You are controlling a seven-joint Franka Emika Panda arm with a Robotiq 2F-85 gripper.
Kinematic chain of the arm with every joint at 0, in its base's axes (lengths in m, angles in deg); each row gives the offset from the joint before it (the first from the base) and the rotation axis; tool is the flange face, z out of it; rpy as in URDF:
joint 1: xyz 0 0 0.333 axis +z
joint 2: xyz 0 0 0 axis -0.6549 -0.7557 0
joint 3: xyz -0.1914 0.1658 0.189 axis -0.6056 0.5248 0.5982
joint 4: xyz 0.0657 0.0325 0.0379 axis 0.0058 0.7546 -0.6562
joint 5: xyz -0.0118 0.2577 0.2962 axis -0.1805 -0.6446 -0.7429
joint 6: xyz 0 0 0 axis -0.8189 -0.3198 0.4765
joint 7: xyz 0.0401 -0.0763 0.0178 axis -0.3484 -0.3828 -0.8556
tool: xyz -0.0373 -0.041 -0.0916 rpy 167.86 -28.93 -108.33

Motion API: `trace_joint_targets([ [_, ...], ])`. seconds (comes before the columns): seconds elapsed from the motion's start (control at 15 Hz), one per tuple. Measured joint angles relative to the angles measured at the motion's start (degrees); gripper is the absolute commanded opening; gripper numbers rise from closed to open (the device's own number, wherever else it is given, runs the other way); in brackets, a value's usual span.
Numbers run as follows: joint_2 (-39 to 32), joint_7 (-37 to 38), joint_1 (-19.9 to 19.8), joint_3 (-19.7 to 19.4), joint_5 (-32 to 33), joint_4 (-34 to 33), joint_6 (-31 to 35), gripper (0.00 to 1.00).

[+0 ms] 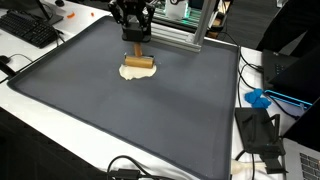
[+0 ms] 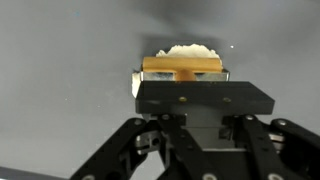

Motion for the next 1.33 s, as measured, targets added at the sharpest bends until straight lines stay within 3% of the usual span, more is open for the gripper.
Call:
trace_joint_targets([
  [0.67,1.12,-0.03,0.00,1.23,-0.61,5.13,13.24,0.22],
  [1.33,0.94,0.20,-0.03,1.49,-4.54,6.88,19.14,0.22],
])
